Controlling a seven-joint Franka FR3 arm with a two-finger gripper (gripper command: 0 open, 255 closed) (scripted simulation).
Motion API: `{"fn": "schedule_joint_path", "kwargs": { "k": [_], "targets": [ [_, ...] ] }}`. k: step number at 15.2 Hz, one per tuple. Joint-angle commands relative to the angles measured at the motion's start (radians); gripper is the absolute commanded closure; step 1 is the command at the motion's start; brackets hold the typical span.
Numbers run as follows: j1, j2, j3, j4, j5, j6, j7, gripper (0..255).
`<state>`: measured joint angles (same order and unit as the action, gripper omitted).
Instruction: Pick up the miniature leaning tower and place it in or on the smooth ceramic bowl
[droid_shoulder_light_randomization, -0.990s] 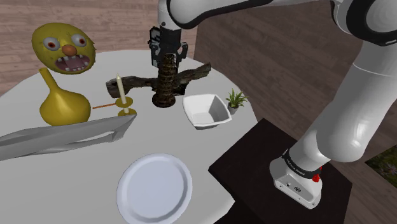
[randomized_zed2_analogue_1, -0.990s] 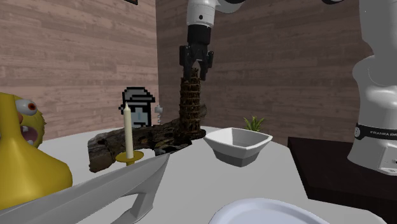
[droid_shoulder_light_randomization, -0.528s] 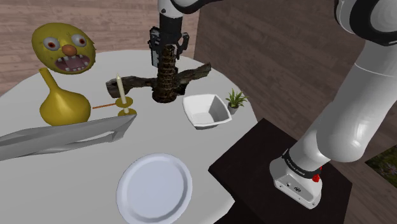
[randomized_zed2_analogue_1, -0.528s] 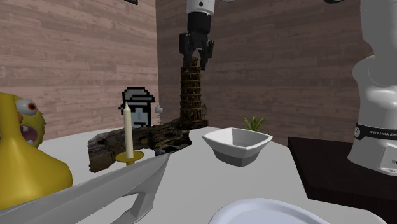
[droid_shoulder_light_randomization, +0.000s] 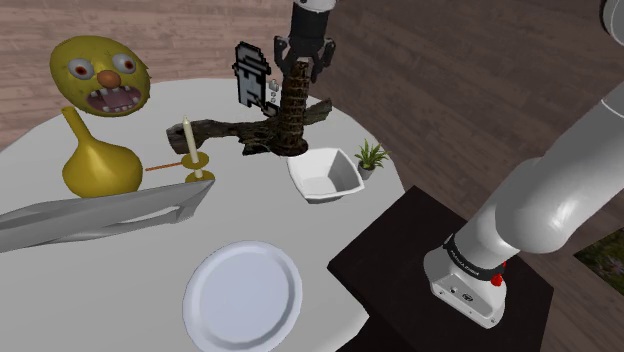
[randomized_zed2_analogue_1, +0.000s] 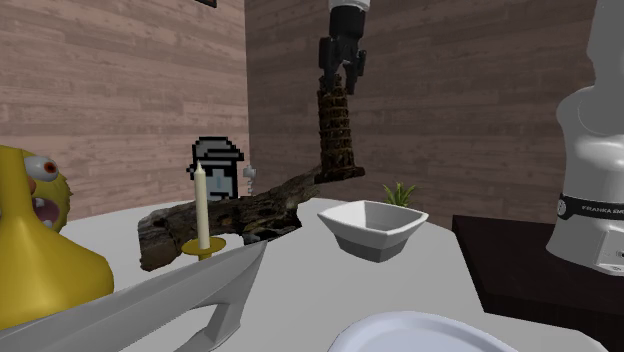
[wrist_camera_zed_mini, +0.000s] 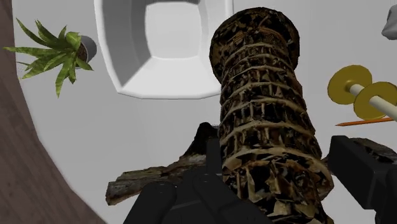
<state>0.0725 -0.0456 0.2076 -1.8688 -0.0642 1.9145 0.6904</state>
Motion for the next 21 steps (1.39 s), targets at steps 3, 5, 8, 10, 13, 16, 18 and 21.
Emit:
{"fn": "schedule_joint_path", "kwargs": {
  "k": [3, 5, 8, 10, 13, 16, 18, 21],
  "targets": [
    [-0.025, -0.132, -0.036, -0.088, 0.029, -0.036, -0.072, 255],
    [-0.035, -0.193, -0.057, -0.125, 0.038, -0.057, -0.108, 255],
    [-0.049, -0.278, -0.092, -0.171, 0.045, -0.095, -0.161, 255],
    [-0.059, -0.336, -0.118, -0.197, 0.046, -0.125, -0.198, 255],
    [-0.058, -0.340, -0.118, -0.241, 0.046, -0.085, -0.196, 255],
    [-0.057, -0.341, -0.117, -0.283, 0.046, -0.045, -0.195, 255],
    [-0.057, -0.341, -0.117, -0.310, 0.046, -0.018, -0.194, 255],
    [-0.057, -0.340, -0.116, -0.349, 0.046, 0.022, -0.192, 255]
  ]
}}
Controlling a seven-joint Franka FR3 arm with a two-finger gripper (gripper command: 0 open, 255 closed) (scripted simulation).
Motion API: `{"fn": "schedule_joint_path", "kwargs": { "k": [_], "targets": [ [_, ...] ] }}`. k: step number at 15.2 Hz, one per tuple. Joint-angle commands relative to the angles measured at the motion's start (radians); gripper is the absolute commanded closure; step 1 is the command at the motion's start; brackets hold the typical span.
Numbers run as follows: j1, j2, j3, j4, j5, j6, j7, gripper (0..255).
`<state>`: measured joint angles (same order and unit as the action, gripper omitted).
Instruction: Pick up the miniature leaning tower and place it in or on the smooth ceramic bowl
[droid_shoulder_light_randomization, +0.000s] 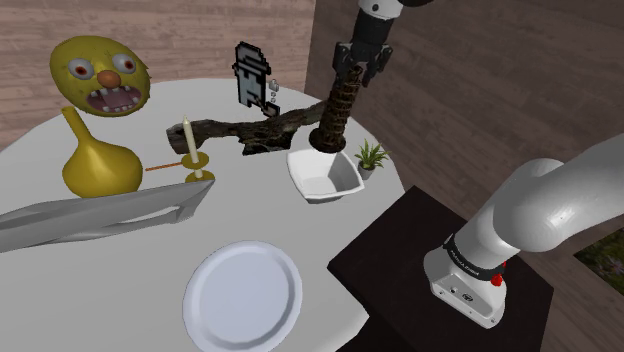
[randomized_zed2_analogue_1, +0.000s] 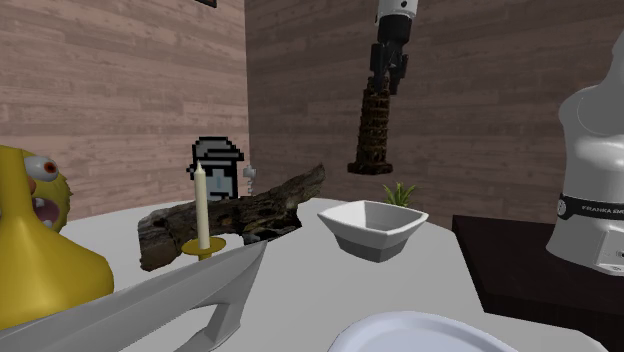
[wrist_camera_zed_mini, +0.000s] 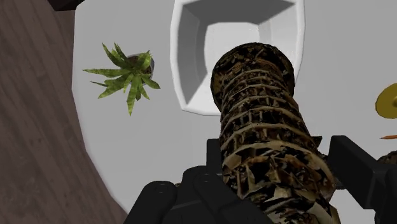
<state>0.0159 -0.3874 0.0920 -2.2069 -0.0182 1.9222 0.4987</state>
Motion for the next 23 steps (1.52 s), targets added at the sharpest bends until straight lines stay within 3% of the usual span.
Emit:
{"fn": "schedule_joint_path", "kwargs": {
  "k": [1, 20, 23],
  "targets": [
    [0.000, 0.003, 0.000, -0.023, -0.001, 0.028, 0.000, 255],
    [-0.002, 0.066, 0.007, -0.226, -0.008, 0.294, 0.017, 255],
    [-0.002, 0.066, 0.007, -0.226, -0.008, 0.294, 0.017, 255]
  ]
}}
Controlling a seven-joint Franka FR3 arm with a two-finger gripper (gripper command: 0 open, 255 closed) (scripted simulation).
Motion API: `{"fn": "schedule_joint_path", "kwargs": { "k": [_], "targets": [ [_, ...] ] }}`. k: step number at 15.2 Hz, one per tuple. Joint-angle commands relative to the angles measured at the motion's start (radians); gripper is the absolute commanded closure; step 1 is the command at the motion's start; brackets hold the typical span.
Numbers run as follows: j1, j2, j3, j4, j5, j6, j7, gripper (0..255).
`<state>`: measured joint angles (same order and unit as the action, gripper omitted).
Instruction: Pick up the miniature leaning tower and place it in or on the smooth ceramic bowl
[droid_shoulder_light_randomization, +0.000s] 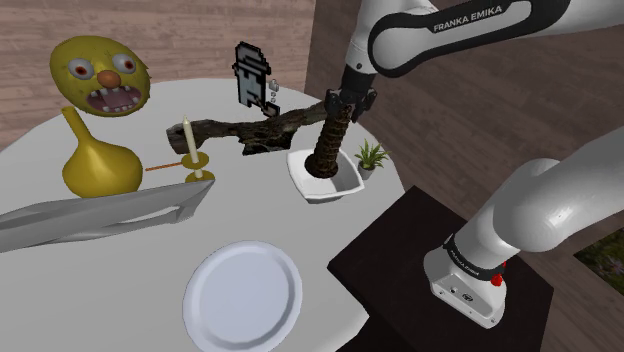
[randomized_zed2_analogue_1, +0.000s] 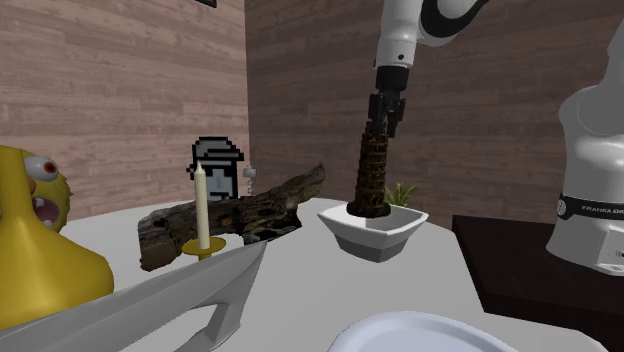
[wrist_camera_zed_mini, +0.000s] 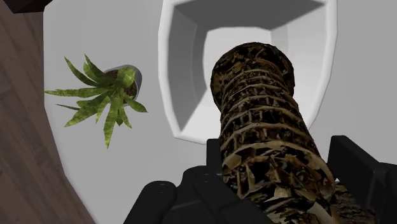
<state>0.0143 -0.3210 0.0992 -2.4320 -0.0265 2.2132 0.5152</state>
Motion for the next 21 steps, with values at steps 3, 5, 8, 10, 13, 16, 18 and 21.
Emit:
{"fn": "schedule_joint_path", "kwargs": {
  "k": [3, 5, 8, 10, 13, 16, 18, 21],
  "targets": [
    [0.000, 0.000, 0.000, -0.001, 0.000, 0.003, 0.000, 255],
    [0.000, 0.000, 0.000, -0.001, 0.000, 0.003, 0.000, 255],
    [0.000, -0.001, 0.000, -0.001, 0.000, 0.003, 0.000, 0],
    [0.000, 0.000, 0.000, -0.001, 0.000, 0.003, 0.000, 0],
    [0.002, -0.034, -0.001, 0.037, 0.005, -0.069, -0.003, 0],
    [0.004, -0.059, -0.001, 0.076, 0.008, -0.133, -0.005, 0],
    [0.004, -0.059, -0.001, 0.076, 0.008, -0.133, -0.005, 0],
    [0.004, -0.059, -0.001, 0.076, 0.008, -0.133, -0.005, 0]
  ]
}}
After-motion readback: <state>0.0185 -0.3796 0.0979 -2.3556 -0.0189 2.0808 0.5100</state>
